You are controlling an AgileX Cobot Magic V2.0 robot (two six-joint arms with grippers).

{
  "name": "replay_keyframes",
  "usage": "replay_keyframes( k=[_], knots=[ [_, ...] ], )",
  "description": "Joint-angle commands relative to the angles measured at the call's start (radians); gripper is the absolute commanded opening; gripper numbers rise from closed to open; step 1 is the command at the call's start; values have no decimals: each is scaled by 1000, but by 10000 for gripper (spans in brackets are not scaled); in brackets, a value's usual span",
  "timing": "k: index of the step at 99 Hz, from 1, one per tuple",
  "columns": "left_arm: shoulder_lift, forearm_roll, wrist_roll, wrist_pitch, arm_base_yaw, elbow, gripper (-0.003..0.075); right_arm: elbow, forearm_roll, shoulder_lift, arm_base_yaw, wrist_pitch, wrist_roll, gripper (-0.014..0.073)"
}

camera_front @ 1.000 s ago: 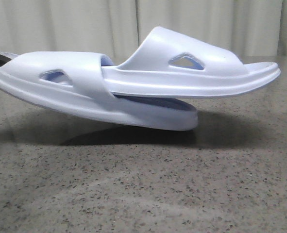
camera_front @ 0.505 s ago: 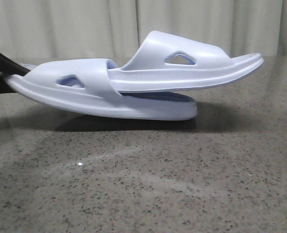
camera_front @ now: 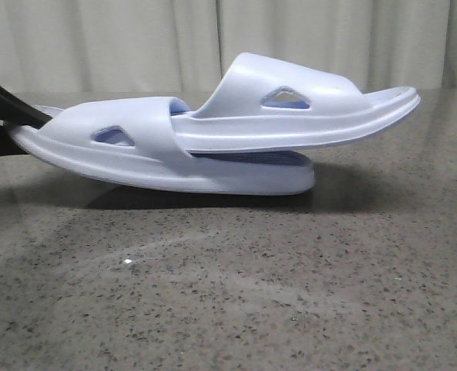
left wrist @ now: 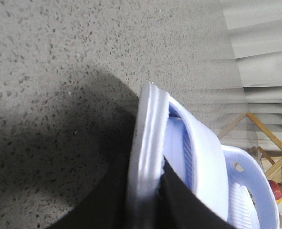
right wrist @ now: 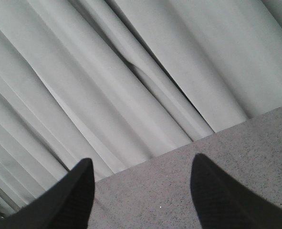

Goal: Insert blue slippers together front up
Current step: 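Open the left gripper and withdraw it from the slipper heels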

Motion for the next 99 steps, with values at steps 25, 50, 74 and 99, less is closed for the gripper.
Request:
replay_keyframes(
  k=[25,50,74,99],
  knots=[
    [-16,-74,77,25,-7,-32,391,-27,-13,-2,-7,-75,-15,384],
    [-18,-74,203,-68,19,-32,438,-27,-17,-2,-7,-75,-15,384],
    [-100,-74,381,-153,117,-32,438,-27,-24,-2,-7,-70,-38,384],
    [-280,-74,741,-208,203,-32,436,-27,-24,-2,-9,-36,-336,384]
  ],
)
